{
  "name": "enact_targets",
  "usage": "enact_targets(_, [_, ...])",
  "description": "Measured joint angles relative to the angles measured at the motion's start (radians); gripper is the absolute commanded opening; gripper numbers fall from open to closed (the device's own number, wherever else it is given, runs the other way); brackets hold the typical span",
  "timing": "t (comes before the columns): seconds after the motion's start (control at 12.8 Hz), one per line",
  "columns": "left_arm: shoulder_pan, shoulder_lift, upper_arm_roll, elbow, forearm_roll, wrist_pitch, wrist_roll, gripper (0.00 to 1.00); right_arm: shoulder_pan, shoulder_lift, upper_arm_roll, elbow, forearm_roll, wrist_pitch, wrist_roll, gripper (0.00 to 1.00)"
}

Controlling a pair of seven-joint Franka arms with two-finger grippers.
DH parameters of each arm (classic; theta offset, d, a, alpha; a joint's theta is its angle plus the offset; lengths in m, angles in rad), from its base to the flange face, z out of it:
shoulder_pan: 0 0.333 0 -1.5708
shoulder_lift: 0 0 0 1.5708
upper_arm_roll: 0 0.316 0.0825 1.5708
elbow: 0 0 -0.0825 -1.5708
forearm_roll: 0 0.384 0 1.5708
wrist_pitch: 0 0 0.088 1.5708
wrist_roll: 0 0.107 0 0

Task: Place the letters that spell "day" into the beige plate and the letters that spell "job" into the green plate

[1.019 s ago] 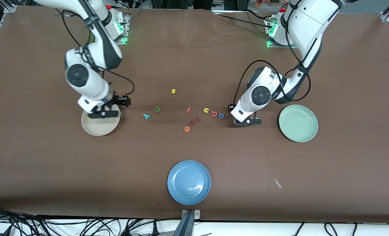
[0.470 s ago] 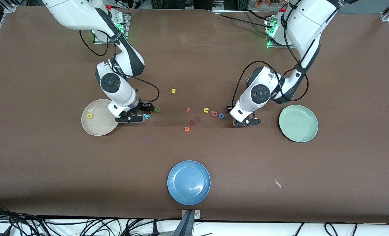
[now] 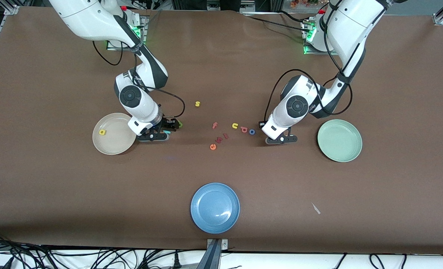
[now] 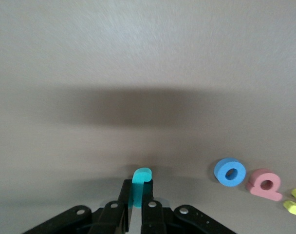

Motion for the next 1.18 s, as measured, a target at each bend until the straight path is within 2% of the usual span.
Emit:
enact_targets(0.16, [0.033,-0.063,0.008,0.067,0.0,-0.177,0.025,0.0,0.003,0.01,0.0,0.0,-0.001,0.013,0.0,0.75])
enact_targets(0.39, [0.169,-0.141,0.016,0.133,0.005,-0.401,0.218,0.0,0.003,0.012,-0.001,0.0,-0.012,0.016,0.0,0.7])
enact_targets(0.47, [0.22,-0.148,0.02,0.134,0.023,-0.425,0.293,0.0,0.003,0.012,-0.002,0.0,-0.022,0.016,0.0,0.69])
enact_targets(0.71, [0.345,-0.116,0.022,0.125,0.145,-0.422,0.436,0.0,0.003,0.013,-0.004,-0.001,-0.036,0.017,-0.002,0.54])
enact_targets(0.78, [0.373,-0.088,0.022,0.122,0.174,-0.395,0.46,0.0,0.003,0.012,-0.005,-0.001,-0.043,0.017,-0.002,0.53])
enact_targets(0.86, [0.391,-0.053,0.022,0.119,0.195,-0.363,0.472,0.18,0.003,0.011,-0.006,-0.001,-0.046,0.017,-0.002,0.53])
enact_targets(0.94, [0.399,-0.016,0.022,0.118,0.209,-0.332,0.474,0.8,0.003,0.011,-0.007,-0.001,-0.047,0.017,-0.002,0.5])
enact_targets(1.02, [0.4,0.016,0.022,0.118,0.214,-0.311,0.474,1.0,0.003,0.011,-0.007,-0.001,-0.048,0.017,-0.002,0.49])
enact_targets(1.18, [0.4,0.041,0.018,0.12,0.217,-0.301,0.474,1.0,0.003,0.011,-0.009,-0.002,-0.051,0.017,-0.002,0.43])
